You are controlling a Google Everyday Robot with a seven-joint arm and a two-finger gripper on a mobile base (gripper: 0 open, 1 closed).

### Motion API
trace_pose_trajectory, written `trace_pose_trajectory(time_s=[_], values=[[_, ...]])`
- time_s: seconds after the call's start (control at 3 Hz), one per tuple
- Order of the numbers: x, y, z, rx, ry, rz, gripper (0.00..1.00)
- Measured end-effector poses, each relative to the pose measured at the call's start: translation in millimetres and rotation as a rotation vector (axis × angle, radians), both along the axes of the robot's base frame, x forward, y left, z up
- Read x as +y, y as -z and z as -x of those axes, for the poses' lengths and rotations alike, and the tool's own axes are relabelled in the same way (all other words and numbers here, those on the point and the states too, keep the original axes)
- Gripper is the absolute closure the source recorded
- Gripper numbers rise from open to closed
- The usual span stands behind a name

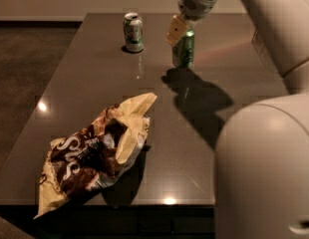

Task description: Move green can near 7up can

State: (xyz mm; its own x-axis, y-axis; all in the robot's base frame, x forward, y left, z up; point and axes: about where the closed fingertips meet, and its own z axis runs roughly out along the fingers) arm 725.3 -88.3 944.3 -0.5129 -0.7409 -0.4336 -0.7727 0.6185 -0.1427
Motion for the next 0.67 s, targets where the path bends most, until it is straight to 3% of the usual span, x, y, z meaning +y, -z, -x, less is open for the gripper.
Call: trace_pose_trajectory(time_s=[0.67], values=[[43.1, -9.8, -53.8, -0.085, -0.048, -0.049, 1.00]])
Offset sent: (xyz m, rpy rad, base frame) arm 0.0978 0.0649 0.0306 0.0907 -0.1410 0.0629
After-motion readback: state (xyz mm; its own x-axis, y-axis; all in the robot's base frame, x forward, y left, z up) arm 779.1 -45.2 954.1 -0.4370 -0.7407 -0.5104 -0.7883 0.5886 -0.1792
